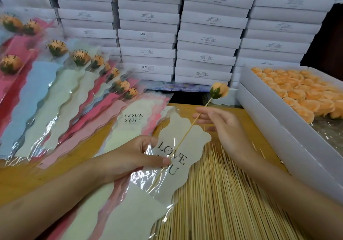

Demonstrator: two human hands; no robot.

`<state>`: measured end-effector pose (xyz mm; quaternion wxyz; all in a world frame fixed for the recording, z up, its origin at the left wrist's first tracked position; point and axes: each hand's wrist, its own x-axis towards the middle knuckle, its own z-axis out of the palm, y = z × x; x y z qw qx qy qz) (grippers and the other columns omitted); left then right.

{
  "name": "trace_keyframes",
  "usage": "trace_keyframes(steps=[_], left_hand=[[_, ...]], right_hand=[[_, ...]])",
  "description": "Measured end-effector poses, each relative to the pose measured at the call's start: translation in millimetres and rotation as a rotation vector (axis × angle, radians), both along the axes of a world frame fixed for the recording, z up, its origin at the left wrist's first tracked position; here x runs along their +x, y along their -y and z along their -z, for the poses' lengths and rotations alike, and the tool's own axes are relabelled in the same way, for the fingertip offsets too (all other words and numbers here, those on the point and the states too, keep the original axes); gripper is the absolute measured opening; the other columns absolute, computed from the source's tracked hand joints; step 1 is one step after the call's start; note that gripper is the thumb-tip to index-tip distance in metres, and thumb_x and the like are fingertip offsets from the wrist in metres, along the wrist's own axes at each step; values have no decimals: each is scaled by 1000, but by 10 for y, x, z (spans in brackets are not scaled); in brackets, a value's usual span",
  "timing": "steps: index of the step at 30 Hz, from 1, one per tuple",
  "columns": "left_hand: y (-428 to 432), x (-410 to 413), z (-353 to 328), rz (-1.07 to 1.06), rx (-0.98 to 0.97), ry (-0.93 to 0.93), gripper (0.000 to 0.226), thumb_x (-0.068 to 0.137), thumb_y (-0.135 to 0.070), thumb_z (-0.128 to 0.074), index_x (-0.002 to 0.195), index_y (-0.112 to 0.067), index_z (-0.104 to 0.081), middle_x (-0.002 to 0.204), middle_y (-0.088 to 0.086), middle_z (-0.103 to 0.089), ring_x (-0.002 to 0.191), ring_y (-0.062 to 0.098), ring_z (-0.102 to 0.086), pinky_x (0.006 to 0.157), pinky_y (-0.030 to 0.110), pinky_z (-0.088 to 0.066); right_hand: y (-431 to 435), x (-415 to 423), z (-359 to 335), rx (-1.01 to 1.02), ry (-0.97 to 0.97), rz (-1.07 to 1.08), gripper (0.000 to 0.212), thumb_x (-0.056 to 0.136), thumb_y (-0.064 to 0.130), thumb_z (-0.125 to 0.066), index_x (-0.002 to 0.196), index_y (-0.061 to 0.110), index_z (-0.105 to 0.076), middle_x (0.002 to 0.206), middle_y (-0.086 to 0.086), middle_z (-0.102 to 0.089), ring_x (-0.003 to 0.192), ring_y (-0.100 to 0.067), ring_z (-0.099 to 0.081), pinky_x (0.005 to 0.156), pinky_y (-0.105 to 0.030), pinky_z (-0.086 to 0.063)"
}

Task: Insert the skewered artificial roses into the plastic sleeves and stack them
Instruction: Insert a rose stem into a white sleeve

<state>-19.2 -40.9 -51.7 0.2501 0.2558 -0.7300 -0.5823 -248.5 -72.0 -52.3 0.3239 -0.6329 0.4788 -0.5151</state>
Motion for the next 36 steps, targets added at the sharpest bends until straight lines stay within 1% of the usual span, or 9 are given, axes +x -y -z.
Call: trace_keyframes(steps=[5, 8, 12, 14, 17, 23, 26, 29, 36], left_hand=[[25, 40, 68, -56, 42, -32, 37, 93, 7, -56, 95, -28, -70, 52, -22, -61, 48, -11, -57, 50, 2, -43], [16, 39, 70, -48, 76, -27, 29, 94, 2, -58, 109, -21, -66, 58, -19, -65, 55, -7, -62, 58, 6, -48], [23, 32, 63, -106, 76, -9, 51, 92, 1, -59, 64, -40, -72, 56, -21, -63, 55, -8, -61, 61, 5, -47], [12, 26, 53, -141, 61, -19, 55, 90, 0, -60, 58, -43, -70, 56, -23, -62, 55, -9, -60, 62, 4, -46], [-13, 27, 35, -128, 58, -24, 53, 90, 2, -60, 60, -41, -71, 58, -21, -64, 58, -8, -62, 65, 5, -47], [-15, 40, 2, -48, 69, 9, 55, 94, 5, -53, 65, -38, -72, 59, -22, -64, 56, -7, -61, 58, 5, -45], [-8, 24, 23, -157, 108, 19, 20, 76, -21, -74, 74, -40, -75, 70, -16, -70, 78, 9, -64, 71, 19, -45], [18, 54, 92, -281, 114, 62, 21, 56, -40, -79, 75, -47, -73, 70, -13, -69, 86, 25, -49, 76, 37, -28], [11, 49, 91, -264, 142, 33, 17, 61, -34, -79, 77, -40, -75, 74, -10, -72, 83, 28, -57, 76, 30, -39]], right_hand=[[-14, 21, -5, 19, 39, -38, 35, 103, 20, -39, 102, 22, -73, 92, 7, -76, 88, -1, -68, 73, -12, -49], [-24, 13, -6, 13, 36, -39, 36, 103, 20, -38, 99, 24, -74, 91, 7, -75, 87, -2, -67, 74, -14, -49], [-20, 6, -22, 58, 131, -37, 28, 104, 20, -39, 97, 17, -66, 98, -2, -76, 90, -12, -72, 70, -20, -55], [4, -10, -30, 140, 273, -8, 20, 105, 21, -40, 94, 17, -56, 102, -4, -75, 90, -15, -73, 68, -23, -57], [59, -69, -10, 272, 506, 46, 13, 105, 21, -42, 109, 13, -51, 111, -11, -73, 95, -19, -73, 79, -35, -58], [131, -139, 40, 338, 791, 160, 53, 100, 23, -53, 148, 14, -32, 137, -11, -54, 98, -20, -69, 79, -37, -56], [161, -164, 45, 242, 806, 207, 52, 100, 20, -52, 149, 20, -33, 128, -4, -59, 97, -16, -70, 76, -33, -56], [157, -185, 46, 195, 806, 251, 43, 101, 18, -50, 143, 20, -41, 115, 0, -63, 93, -12, -70, 68, -28, -54], [164, -184, 71, 214, 736, 250, 21, 101, 18, -51, 119, 30, -53, 111, 0, -65, 91, -11, -68, 67, -28, -53]])
